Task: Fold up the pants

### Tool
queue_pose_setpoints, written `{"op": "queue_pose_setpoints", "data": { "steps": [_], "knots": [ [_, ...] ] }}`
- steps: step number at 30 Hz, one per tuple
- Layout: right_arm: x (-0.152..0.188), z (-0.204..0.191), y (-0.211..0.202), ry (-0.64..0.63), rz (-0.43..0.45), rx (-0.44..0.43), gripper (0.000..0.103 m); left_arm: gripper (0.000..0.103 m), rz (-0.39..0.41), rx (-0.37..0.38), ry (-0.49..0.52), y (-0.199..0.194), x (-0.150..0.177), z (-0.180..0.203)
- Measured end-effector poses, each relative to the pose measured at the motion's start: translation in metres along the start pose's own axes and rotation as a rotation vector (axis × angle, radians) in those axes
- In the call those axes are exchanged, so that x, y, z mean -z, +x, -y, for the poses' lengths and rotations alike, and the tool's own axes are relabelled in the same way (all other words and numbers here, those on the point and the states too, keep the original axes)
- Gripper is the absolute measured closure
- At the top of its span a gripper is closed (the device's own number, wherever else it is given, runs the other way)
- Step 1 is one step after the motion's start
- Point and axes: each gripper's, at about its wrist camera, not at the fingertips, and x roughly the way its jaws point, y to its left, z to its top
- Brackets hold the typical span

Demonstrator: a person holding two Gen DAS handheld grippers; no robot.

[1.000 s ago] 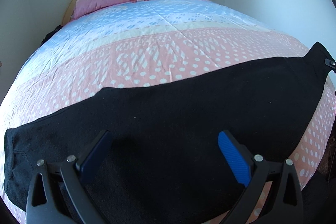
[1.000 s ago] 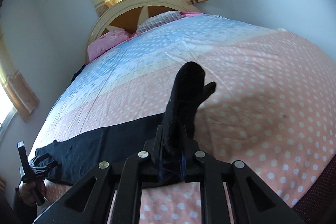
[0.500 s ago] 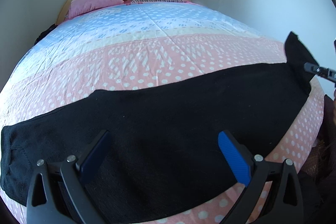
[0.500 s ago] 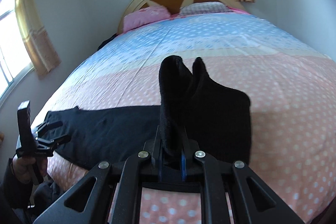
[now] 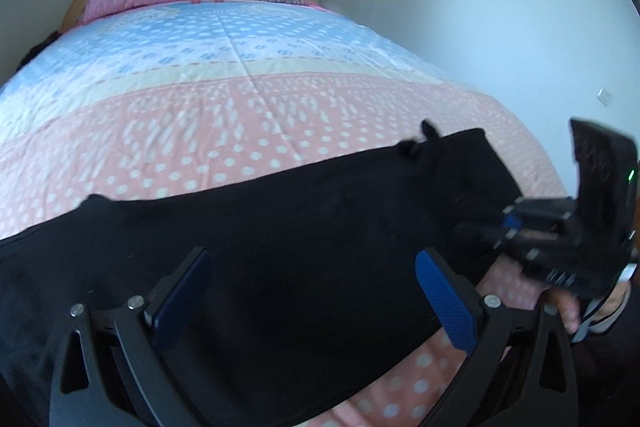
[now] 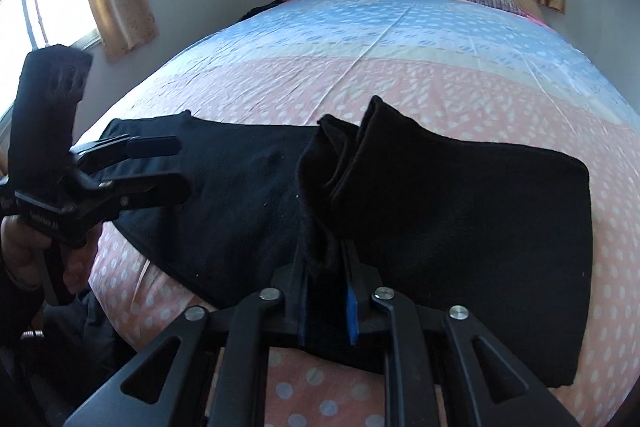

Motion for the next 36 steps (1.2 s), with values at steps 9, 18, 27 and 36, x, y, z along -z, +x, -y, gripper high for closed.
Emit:
{"op": "queue_pose_setpoints", "data": {
  "steps": [9, 18, 27, 36],
  "knots": [
    [0.01, 0.049, -0.053, 0.06, 0.088, -0.057, 0.059, 0.001, -0.051, 0.178, -0.037, 0.037, -0.022, 0.033],
    [0.033, 0.147, -0.072, 0.593, 0.279, -0.028, 0.051, 0.014, -0.13, 0.25, -0.104, 0.079, -0.04, 0.063],
    [0.036, 0.145, -0.089, 0.558, 0.335, 0.008, 0.051, 0.089, -0.113, 0.264, -0.147, 0.057, -0.047, 0.059],
    [0.02, 0.092, -0.101, 0.315, 0.384, -0.109, 0.051, 0.089, -0.073, 0.205, -0.244, 0.004, -0.044, 0.015]
  ]
}}
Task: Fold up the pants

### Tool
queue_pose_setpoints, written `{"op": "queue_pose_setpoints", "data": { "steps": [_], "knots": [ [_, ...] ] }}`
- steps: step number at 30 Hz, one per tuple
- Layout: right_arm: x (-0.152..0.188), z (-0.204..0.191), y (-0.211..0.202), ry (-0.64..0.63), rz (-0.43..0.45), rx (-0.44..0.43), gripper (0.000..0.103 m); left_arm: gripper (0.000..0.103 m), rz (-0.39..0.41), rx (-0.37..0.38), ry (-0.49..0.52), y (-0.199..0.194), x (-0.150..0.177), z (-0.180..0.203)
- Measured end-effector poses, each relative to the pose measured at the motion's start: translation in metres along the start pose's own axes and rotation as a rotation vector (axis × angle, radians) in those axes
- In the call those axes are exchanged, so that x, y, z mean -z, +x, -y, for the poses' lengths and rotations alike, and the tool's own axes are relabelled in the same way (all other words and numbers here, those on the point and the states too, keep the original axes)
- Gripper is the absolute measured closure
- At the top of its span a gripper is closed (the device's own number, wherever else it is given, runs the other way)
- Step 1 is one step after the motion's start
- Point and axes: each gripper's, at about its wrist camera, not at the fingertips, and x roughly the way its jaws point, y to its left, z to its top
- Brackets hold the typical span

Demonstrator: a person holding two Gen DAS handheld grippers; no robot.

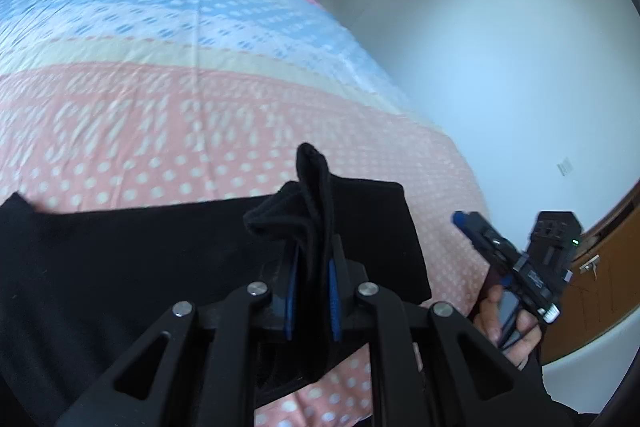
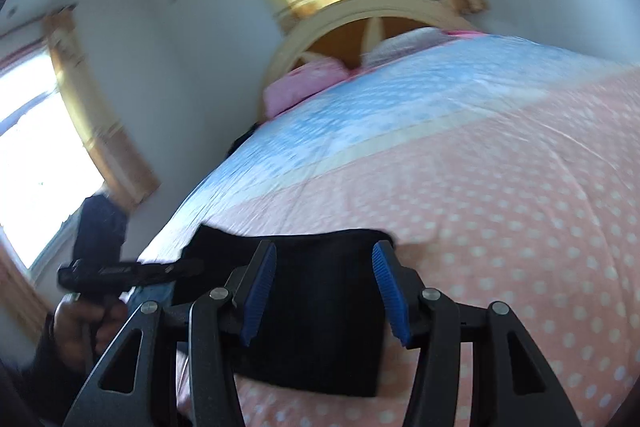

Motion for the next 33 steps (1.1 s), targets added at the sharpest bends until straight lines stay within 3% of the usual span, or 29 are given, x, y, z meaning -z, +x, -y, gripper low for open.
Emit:
{"op": "queue_pose_setpoints", "data": {
  "steps": [4, 8, 11, 14, 16, 19, 23, 26, 30, 33],
  "knots": [
    [0.019, -0.024, 0.027, -0.109, -0.162, -0.067, 0.051, 0.089, -0.03, -0.044, -0.057, 0.006, 0.009, -0.025],
    [0.041, -0.024, 0.058, -0.16, -0.319, -0.002, 0.05, 0.089, -0.053, -0.063, -0.073, 0.021, 0.016, -0.041],
    [0.045, -0.025, 0.056, -0.202, -0.303, -0.001, 0.05, 0.076, -0.062, -0.104, -0.064, 0.027, 0.022, -0.045],
    [0.041, -0.022, 0.047, -0.162, -0.267, -0.035, 0.05, 0.063, -0.045, -0.098, -0.035, 0.017, 0.028, -0.045],
    [0.039, -0.022, 0.041, -0.156, -0.235, -0.04, 0.05, 0.041, 0.01, -0.154, 0.01, -0.003, 0.032, -0.044],
    [0.037, -0.021, 0.04, -0.154, -0.207, -0.039, 0.05, 0.029, 0.123, -0.259, 0.072, -0.045, 0.034, -0.056],
    [0.034, -0.027, 0.036, -0.174, -0.172, -0.034, 0.05, 0.024, 0.198, -0.495, 0.114, -0.106, 0.038, -0.104],
    [0.034, -0.036, 0.035, -0.197, -0.159, -0.045, 0.05, 0.024, 0.216, -0.667, 0.073, -0.149, 0.045, -0.157],
    [0.043, -0.048, 0.044, -0.234, -0.194, -0.043, 0.05, 0.024, 0.253, -0.777, -0.061, -0.198, 0.064, -0.227],
    [0.047, -0.058, 0.051, -0.245, -0.213, -0.057, 0.05, 0.024, 0.262, -0.758, -0.176, -0.212, 0.08, -0.265]
  ]
}}
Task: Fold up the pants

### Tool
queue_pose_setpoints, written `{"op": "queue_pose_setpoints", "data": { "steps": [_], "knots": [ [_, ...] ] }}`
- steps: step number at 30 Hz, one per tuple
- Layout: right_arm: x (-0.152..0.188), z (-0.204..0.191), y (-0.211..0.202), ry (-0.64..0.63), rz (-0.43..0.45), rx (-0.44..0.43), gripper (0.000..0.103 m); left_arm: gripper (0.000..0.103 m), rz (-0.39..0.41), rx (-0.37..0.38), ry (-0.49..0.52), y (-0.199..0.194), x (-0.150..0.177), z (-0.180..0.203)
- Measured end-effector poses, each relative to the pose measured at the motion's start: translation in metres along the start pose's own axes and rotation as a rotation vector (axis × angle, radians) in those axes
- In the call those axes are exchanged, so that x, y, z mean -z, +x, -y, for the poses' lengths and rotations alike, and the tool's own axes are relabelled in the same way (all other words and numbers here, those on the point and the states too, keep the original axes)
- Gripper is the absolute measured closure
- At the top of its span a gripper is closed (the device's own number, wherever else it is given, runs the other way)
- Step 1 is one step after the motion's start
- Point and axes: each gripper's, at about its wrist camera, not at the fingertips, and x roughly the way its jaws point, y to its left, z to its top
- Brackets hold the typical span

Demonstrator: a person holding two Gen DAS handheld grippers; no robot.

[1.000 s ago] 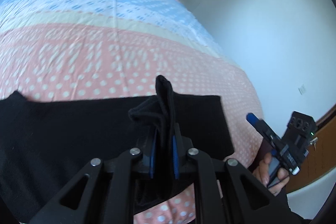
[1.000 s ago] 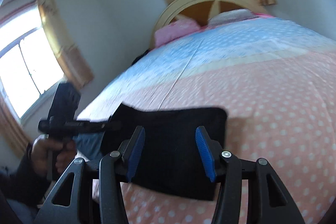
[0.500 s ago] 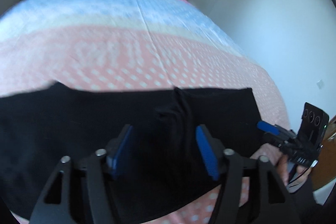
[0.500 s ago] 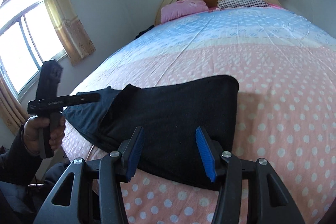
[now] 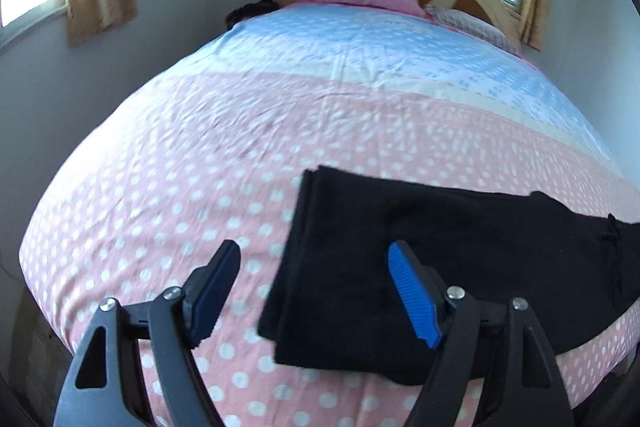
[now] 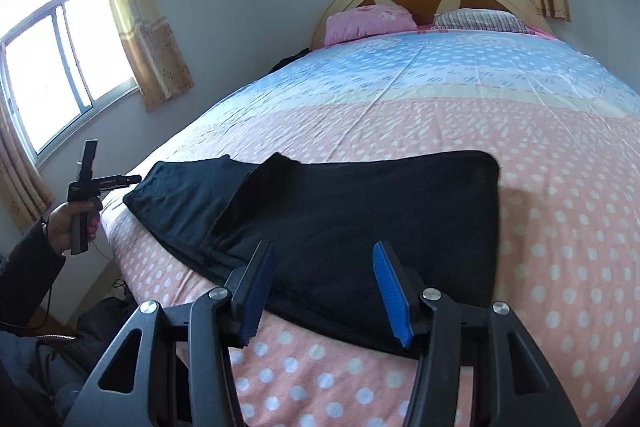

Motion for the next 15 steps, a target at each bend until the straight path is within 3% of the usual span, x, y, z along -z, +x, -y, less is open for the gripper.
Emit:
{"op": "queue_pose_setpoints", "data": {
  "steps": [3, 6, 13, 15],
  "knots": [
    [-0.005, -0.02, 0.008, -0.038, -0.007, -0.026, 0.05, 0.027, -0.053, 0.085, -0.078, 0.017, 0.012, -0.018],
    [-0.003, -0.038, 0.019, -0.071, -0.021, -0.049, 0.05, 0.027, -0.028, 0.133, -0.079, 0.017, 0.015, -0.013],
    [0.007, -0.053, 0.036, -0.094, -0.065, -0.063, 0.05, 0.031, -0.059, 0.118, -0.001, 0.027, 0.011, 0.007],
    [0.007, -0.05, 0.033, -0.083, -0.052, -0.06, 0.05, 0.04, -0.059, 0.137, -0.028, 0.024, 0.011, -0.003]
  ]
}}
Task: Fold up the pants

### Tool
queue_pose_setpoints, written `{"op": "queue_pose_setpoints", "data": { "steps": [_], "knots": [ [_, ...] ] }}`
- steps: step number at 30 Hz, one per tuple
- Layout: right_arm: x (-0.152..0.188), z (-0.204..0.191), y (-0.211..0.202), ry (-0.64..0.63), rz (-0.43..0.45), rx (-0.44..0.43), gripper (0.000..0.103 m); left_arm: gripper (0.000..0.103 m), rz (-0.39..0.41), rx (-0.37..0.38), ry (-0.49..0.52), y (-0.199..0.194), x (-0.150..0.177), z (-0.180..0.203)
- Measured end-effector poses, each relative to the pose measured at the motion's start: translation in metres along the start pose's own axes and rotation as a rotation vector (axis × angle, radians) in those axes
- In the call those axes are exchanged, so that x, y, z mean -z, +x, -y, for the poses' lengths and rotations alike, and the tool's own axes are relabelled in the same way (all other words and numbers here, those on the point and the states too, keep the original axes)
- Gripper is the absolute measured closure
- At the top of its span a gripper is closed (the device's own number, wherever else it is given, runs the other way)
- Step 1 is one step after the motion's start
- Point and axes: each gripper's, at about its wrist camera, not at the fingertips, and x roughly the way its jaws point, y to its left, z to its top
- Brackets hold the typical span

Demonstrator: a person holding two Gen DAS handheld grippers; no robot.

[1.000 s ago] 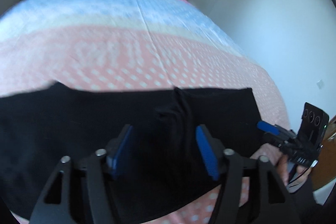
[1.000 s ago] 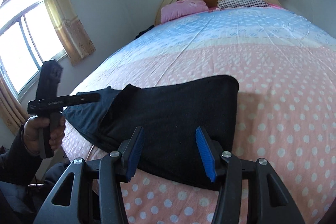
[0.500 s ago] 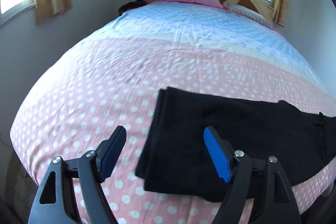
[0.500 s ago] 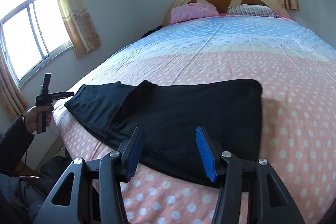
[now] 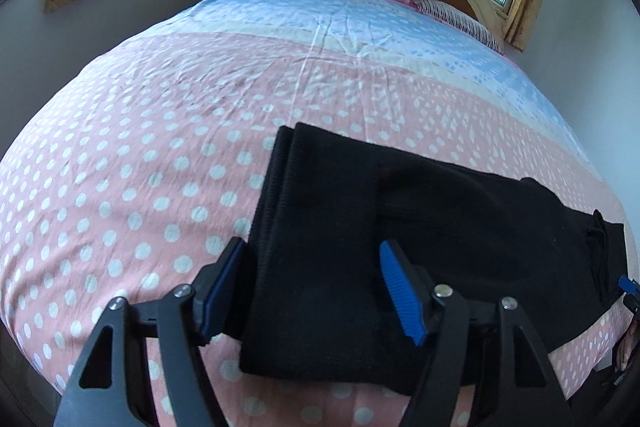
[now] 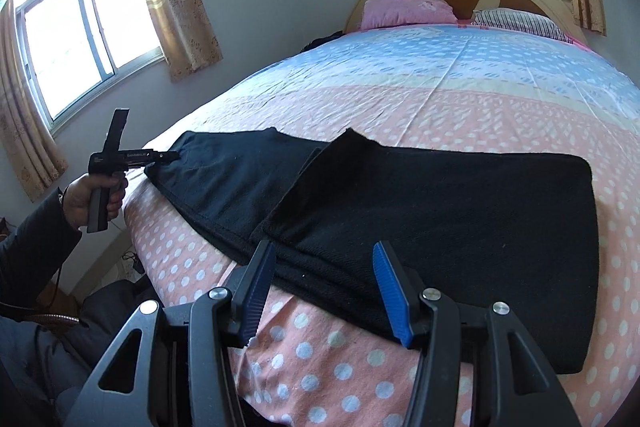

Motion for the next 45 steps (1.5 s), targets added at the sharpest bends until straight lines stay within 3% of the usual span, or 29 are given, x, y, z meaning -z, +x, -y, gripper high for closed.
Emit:
{"op": "queue_pose_setpoints", "data": {
  "steps": [3, 5, 7, 12, 16, 25, 35, 39, 45],
  "knots": [
    [-0.002, 0.007, -0.004, 0.034, 0.022, 0.004, 0.05, 0.062, 0.002, 0.091, -0.079, -0.007, -0.001, -0.017],
    [-0.002, 0.012, -0.005, 0.056, 0.025, 0.008, 0.05, 0.065, -0.002, 0.12, -0.107, -0.006, -0.001, -0.021],
    [-0.003, 0.016, -0.005, 0.067, 0.028, 0.022, 0.05, 0.075, -0.001, 0.132, -0.088, -0.006, 0.001, -0.016],
    [-0.006, 0.021, -0.01, 0.083, 0.053, 0.05, 0.05, 0.077, 0.057, 0.16, -0.105, -0.025, -0.003, -0.002],
    [-0.007, 0.031, -0.014, 0.12, 0.072, 0.077, 0.05, 0.078, 0.096, 0.253, -0.082, -0.052, -0.014, 0.024],
    [-0.014, 0.054, -0.037, 0.198, 0.136, 0.149, 0.05, 0.078, 0.14, 0.456, 0.062, -0.1, -0.037, 0.133],
    [-0.016, 0.114, -0.083, 0.41, 0.259, 0.284, 0.045, 0.078, 0.046, 0.616, 0.236, -0.105, -0.051, 0.287],
    [-0.014, 0.131, -0.092, 0.469, 0.277, 0.321, 0.045, 0.078, -0.02, 0.647, 0.313, -0.091, -0.041, 0.349],
    [-0.009, 0.141, -0.095, 0.504, 0.277, 0.339, 0.045, 0.078, -0.122, 0.607, 0.455, -0.052, -0.005, 0.419]
  ]
}}
